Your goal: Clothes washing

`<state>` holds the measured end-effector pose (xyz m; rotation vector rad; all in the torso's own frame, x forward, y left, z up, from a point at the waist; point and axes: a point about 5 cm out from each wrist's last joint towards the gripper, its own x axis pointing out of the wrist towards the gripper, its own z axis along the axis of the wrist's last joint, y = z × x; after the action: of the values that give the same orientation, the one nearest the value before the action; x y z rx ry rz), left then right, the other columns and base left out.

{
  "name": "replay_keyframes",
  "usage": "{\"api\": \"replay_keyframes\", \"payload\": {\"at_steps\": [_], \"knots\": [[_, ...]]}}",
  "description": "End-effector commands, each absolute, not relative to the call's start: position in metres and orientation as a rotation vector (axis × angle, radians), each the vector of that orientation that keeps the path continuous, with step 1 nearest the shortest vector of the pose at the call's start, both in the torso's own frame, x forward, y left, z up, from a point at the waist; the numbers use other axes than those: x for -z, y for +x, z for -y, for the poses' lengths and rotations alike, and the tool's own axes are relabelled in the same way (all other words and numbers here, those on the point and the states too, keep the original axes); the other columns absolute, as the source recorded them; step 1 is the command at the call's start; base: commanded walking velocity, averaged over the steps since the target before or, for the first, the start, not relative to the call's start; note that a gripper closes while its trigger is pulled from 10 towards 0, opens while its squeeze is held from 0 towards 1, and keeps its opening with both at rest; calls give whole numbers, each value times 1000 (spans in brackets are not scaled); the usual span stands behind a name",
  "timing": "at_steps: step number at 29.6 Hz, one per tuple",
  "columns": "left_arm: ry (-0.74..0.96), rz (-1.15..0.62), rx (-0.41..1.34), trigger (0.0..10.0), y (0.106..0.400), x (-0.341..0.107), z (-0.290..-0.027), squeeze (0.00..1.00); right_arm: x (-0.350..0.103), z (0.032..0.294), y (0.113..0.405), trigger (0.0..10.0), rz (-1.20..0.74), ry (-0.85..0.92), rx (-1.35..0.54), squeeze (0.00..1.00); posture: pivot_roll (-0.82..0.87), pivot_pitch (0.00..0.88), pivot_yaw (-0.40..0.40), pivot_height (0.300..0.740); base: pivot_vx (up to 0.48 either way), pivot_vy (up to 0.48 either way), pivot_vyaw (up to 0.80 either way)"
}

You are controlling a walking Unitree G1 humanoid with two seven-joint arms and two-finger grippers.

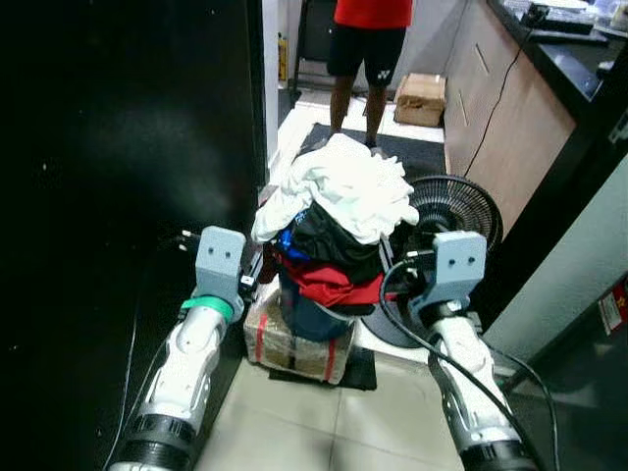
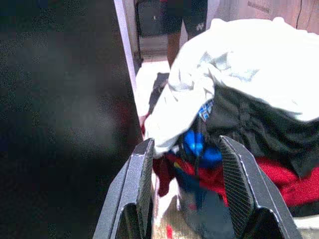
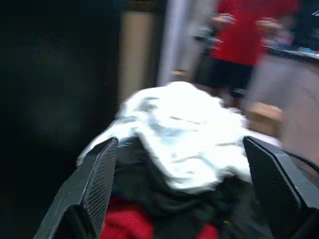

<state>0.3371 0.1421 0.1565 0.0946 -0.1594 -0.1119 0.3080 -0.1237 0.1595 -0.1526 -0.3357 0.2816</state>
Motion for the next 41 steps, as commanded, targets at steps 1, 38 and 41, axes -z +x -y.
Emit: {"api": "replay_keyframes", "payload": {"at_steps": [1,38,41], "knots": [[83,142,127,10000,335,-155,-139,0,-149,120,301,10000,286,-153,-330,0,43,0,11,740,0,0,0],[2,43,153,10000,329,-141,-116,0,-143,140,309,10000,185,-14,-44,0,22,0,30,740,0,0,0],[1,46,158,10000,329,-142,-115,0,-143,140,309,10000,184,-14,-41,0,22,0,30,740,0,0,0]]}}
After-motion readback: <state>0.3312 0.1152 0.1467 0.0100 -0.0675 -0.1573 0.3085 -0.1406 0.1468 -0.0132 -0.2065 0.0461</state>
